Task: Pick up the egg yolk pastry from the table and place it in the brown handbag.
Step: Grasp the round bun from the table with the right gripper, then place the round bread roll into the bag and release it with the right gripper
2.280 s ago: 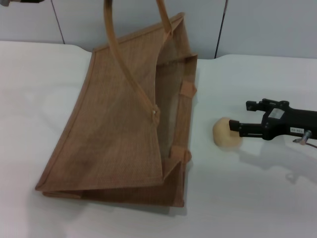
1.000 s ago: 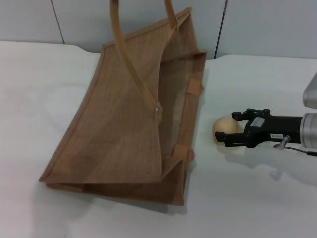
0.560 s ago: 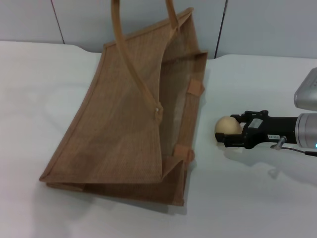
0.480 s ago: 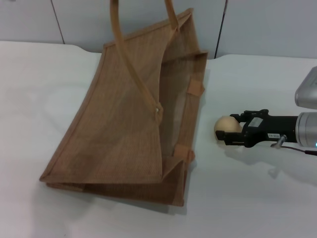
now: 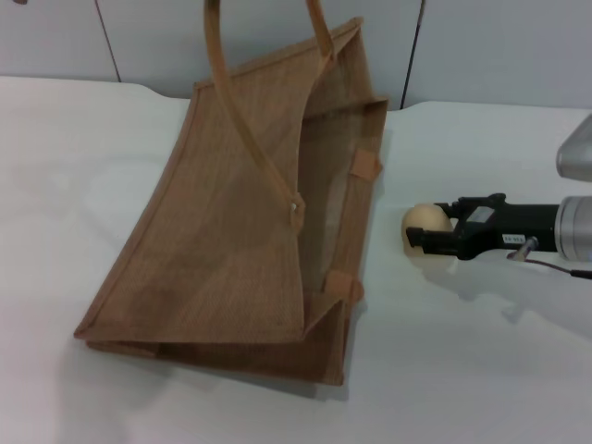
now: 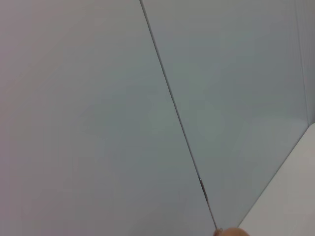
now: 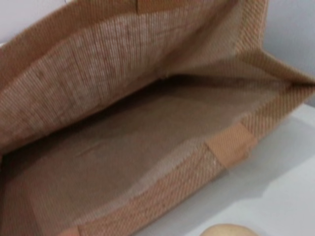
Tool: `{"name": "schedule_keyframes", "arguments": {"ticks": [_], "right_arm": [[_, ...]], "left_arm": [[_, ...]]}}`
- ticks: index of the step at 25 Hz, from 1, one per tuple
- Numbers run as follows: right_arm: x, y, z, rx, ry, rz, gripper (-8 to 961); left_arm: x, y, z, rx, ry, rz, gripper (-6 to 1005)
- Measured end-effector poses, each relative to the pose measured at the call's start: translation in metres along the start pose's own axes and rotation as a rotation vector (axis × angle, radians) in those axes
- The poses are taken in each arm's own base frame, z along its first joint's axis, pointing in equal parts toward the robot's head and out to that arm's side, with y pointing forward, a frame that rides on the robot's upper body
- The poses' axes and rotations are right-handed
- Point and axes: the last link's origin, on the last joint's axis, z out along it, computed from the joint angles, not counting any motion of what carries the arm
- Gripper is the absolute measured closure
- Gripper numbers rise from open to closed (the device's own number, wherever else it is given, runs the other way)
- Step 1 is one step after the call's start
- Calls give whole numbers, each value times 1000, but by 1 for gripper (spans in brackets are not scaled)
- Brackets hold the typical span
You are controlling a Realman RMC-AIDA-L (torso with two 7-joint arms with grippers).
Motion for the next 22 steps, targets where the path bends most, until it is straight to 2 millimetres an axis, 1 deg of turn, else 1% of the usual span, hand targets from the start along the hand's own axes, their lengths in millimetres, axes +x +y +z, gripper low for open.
{"name": "schedule_keyframes", "arguments": {"ticks": [4, 10, 12, 14, 17, 18, 20, 22], "right_arm": [[-16, -1, -3, -23, -25, -19, 328], [-46, -4, -17, -59, -73, -37, 369], [-56, -2, -22, -84, -96, -52, 377], [-65, 5, -25, -129, -128, -65, 384], [-79, 15, -23, -189, -168, -92, 396], [-83, 17, -21, -198, -170, -106, 400], [-90, 21, -16, -211, -162, -140, 402], [-95, 23, -9, -208, -151, -173, 403]], "left_arm": [[1, 0, 0, 0, 2, 3, 882], [6, 1, 4, -6, 10, 10, 882], [8, 2, 6, -12, 10, 12, 882], [11, 4, 9, -22, 13, 18, 882], [21, 9, 15, -42, 23, 41, 882], [21, 9, 15, -42, 23, 41, 882], [34, 19, 20, -70, 39, 72, 882], [39, 23, 22, -83, 47, 85, 882]]}}
